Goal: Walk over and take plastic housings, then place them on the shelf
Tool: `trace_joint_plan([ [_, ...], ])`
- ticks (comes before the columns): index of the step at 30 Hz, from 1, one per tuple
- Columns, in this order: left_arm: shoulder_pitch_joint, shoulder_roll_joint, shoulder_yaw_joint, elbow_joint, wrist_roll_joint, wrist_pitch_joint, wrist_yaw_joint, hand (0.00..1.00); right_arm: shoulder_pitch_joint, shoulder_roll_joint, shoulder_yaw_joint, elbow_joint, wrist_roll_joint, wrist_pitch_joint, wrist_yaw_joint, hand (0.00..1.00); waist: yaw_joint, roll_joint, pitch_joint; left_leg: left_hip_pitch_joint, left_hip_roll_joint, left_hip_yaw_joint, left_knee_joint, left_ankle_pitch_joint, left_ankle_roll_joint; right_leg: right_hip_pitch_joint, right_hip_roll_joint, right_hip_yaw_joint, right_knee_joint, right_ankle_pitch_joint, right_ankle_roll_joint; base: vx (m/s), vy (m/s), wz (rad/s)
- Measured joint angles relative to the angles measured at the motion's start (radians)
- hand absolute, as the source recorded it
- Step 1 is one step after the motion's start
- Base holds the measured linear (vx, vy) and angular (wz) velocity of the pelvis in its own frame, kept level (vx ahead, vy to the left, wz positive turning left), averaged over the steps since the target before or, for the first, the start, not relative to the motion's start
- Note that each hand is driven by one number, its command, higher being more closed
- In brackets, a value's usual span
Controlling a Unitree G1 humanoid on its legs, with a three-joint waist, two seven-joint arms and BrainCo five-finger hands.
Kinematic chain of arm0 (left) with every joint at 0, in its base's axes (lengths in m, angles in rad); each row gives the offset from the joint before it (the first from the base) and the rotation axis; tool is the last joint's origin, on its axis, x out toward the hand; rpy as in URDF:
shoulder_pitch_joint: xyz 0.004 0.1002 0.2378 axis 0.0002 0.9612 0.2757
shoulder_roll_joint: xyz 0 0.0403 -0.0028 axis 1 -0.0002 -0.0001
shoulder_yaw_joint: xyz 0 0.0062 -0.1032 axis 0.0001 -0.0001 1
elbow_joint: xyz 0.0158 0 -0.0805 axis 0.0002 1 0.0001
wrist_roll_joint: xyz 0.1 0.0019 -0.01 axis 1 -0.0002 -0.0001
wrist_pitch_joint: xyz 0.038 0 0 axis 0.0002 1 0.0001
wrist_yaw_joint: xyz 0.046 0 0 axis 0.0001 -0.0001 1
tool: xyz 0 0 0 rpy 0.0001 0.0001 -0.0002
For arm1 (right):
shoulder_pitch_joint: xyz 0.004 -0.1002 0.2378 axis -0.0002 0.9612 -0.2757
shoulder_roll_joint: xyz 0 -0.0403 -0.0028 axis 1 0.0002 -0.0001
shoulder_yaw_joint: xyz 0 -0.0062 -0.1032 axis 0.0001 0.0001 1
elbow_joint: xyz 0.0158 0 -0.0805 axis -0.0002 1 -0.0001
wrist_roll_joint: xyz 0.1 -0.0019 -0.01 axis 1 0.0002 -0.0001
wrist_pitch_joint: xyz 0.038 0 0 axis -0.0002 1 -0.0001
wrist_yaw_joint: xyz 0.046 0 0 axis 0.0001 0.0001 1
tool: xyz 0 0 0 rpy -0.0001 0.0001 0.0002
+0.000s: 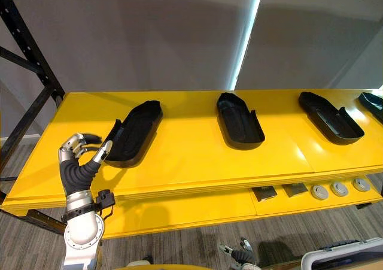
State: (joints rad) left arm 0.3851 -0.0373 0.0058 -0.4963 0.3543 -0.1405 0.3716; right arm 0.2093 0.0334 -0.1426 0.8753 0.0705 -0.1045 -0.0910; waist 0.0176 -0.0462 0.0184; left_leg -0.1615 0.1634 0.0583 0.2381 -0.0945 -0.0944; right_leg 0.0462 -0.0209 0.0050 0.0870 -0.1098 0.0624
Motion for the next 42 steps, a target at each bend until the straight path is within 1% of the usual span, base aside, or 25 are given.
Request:
trace_joint_plan([
  [1, 0.012, 0.000, 0.002, 0.007, -0.012, 0.000, -0.001, 1.00, 0.002, 0.000, 0.001, -0.002, 0.000, 0.000, -0.001, 0.00, 0.001, 0.000, 0.000, -0.011, 0.002, -0.003, 0.019, -0.007, 0.007, 0.000, 0.001, -0.004, 0.001, -0.001, 0.001, 0.00, 0.010, 0.11],
  [4, 0.026, 0.000, 0.007, 0.055, -0.039, -0.001, -0.024, 1.00, 0.016, -0.003, 0.011, -0.021, 0.002, 0.000, -0.001, 0.00, 0.011, 0.000, 0.002, -0.020, 0.004, 0.000, 0.046, -0.027, 0.005, 0.000, 0.001, -0.004, 0.010, -0.008, 0.003, 0.00, 0.004, 0.02],
  [5, 0.028, 0.001, 0.006, 0.090, -0.049, -0.001, -0.043, 1.00, 0.025, -0.005, 0.027, -0.031, 0.008, 0.000, -0.001, 0.00, 0.023, -0.002, 0.004, -0.019, 0.004, 0.004, 0.052, -0.032, 0.008, 0.000, 0.000, -0.003, 0.016, -0.013, 0.000, 0.00, 0.000, 0.00],
  [6, 0.028, 0.001, 0.005, 0.132, -0.067, -0.001, -0.066, 1.00, 0.031, -0.011, 0.043, -0.037, 0.010, 0.001, 0.000, 0.00, 0.026, -0.008, 0.008, -0.021, 0.006, 0.011, 0.059, -0.037, 0.012, 0.000, 0.000, -0.003, 0.017, -0.015, 0.001, 0.00, 0.000, 0.00],
  [7, 0.028, 0.002, 0.005, 0.162, -0.070, 0.000, -0.086, 1.00, 0.032, -0.009, 0.047, -0.037, 0.010, 0.003, 0.002, 0.00, 0.026, -0.016, 0.009, -0.022, 0.006, 0.014, 0.061, -0.039, 0.012, 0.000, 0.000, -0.003, 0.017, -0.017, -0.001, 0.00, 0.000, 0.00],
  [10, 0.027, 0.003, -0.004, 0.212, -0.070, 0.000, -0.110, 1.00, 0.033, -0.010, 0.050, -0.038, 0.010, 0.003, 0.002, 0.00, 0.026, -0.020, 0.009, -0.030, 0.004, 0.020, 0.082, -0.054, 0.016, -0.001, 0.000, 0.000, 0.017, -0.020, -0.001, 0.02, 0.013, -0.04],
  [13, 0.022, 0.003, -0.014, 0.240, -0.069, 0.001, -0.112, 1.00, 0.035, -0.010, 0.052, -0.038, 0.010, 0.003, 0.002, 0.00, 0.026, -0.020, 0.009, -0.035, 0.004, 0.022, 0.090, -0.062, 0.021, -0.004, -0.001, 0.000, 0.017, -0.022, -0.002, 0.04, 0.013, -0.03],
  [17, -0.017, 0.004, -0.019, 0.282, -0.065, 0.004, -0.112, 1.00, 0.036, -0.010, 0.053, -0.045, 0.009, 0.003, 0.002, 0.00, 0.026, -0.020, 0.009, -0.036, 0.004, 0.028, 0.094, -0.070, 0.018, -0.004, -0.004, 0.003, 0.016, -0.027, -0.002, 0.05, 0.007, -0.03],
  [22, -0.073, 0.007, -0.063, 0.340, -0.058, 0.009, -0.111, 1.00, 0.039, -0.011, 0.052, -0.078, 0.009, 0.003, 0.000, 0.00, 0.024, -0.020, 0.008, -0.034, 0.001, 0.037, 0.093, -0.076, 0.015, -0.007, -0.010, 0.013, 0.015, -0.032, -0.002, 0.03, 0.016, -0.05],
  [24, -0.101, 0.013, -0.081, 0.367, -0.043, 0.015, -0.111, 1.00, 0.040, -0.011, 0.050, -0.078, 0.007, 0.004, -0.001, 0.00, 0.025, -0.018, 0.008, -0.032, 0.000, 0.040, 0.091, -0.075, 0.010, -0.008, -0.013, 0.018, 0.015, -0.034, -0.001, 0.04, 0.008, -0.06],
  [26, -0.133, 0.020, -0.088, 0.429, -0.033, 0.016, -0.114, 1.00, 0.039, -0.012, 0.040, -0.078, 0.007, 0.004, -0.001, 0.00, 0.024, -0.016, 0.003, -0.014, 0.001, 0.048, 0.078, -0.072, 0.007, -0.008, -0.018, 0.025, 0.015, -0.035, 0.001, 0.05, 0.002, -0.09],
  [30, -0.199, 0.042, -0.100, 0.509, -0.031, 0.015, -0.131, 1.00, 0.036, -0.014, 0.038, -0.076, 0.006, 0.004, -0.001, 0.00, 0.021, 0.000, -0.004, 0.005, -0.012, 0.057, 0.023, -0.042, 0.006, -0.019, -0.029, 0.029, 0.015, -0.036, 0.002, 0.02, 0.003, -0.04],
  [32, -0.240, 0.063, -0.126, 0.553, -0.030, 0.010, -0.131, 1.00, 0.028, -0.015, 0.034, -0.064, 0.005, 0.003, -0.001, 0.00, 0.015, 0.000, -0.006, 0.033, -0.024, 0.057, -0.044, 0.000, 0.003, -0.024, -0.033, 0.029, 0.014, -0.036, 0.002, 0.02, -0.035, 0.05],
  [33, -0.248, 0.064, -0.128, 0.562, -0.029, 0.007, -0.131, 1.00, 0.024, -0.017, 0.034, -0.059, 0.004, 0.004, -0.001, 0.00, 0.011, 0.000, -0.006, 0.039, -0.026, 0.057, -0.062, 0.011, 0.002, -0.026, -0.034, 0.030, 0.014, -0.035, 0.002, 0.00, -0.054, 0.08],
  [34, -0.265, 0.074, -0.128, 0.584, -0.028, -0.002, -0.128, 1.00, 0.004, -0.020, 0.033, -0.038, -0.002, 0.003, -0.001, 0.00, -0.003, 0.001, -0.009, 0.049, -0.028, 0.057, -0.103, 0.037, -0.001, -0.035, -0.032, 0.030, 0.014, -0.032, -0.002, -0.02, -0.045, 0.00],
  [37, -0.318, 0.082, -0.132, 0.637, -0.027, -0.001, -0.127, 1.00, -0.010, -0.025, 0.031, -0.016, -0.002, 0.003, -0.001, 0.00, -0.007, 0.002, -0.009, 0.086, -0.032, 0.059, -0.183, 0.082, -0.006, -0.037, -0.024, 0.035, 0.008, -0.023, -0.010, -0.03, -0.031, -0.05],
  [40, -0.352, 0.089, -0.132, 0.668, -0.026, -0.001, -0.125, 1.00, -0.023, -0.027, 0.025, 0.006, -0.002, 0.004, -0.001, 0.00, -0.013, 0.004, -0.010, 0.099, -0.031, 0.059, -0.228, 0.110, -0.007, -0.046, -0.019, 0.036, -0.007, -0.010, -0.011, -0.07, -0.027, -0.04],
  [42, -0.369, 0.104, -0.132, 0.674, -0.025, -0.001, -0.125, 1.00, -0.036, -0.031, 0.023, 0.014, -0.003, 0.004, -0.001, 0.00, -0.032, 0.005, -0.010, 0.103, -0.035, 0.057, -0.269, 0.134, -0.004, -0.053, -0.016, 0.036, -0.023, 0.005, -0.010, -0.07, -0.018, -0.04],
])
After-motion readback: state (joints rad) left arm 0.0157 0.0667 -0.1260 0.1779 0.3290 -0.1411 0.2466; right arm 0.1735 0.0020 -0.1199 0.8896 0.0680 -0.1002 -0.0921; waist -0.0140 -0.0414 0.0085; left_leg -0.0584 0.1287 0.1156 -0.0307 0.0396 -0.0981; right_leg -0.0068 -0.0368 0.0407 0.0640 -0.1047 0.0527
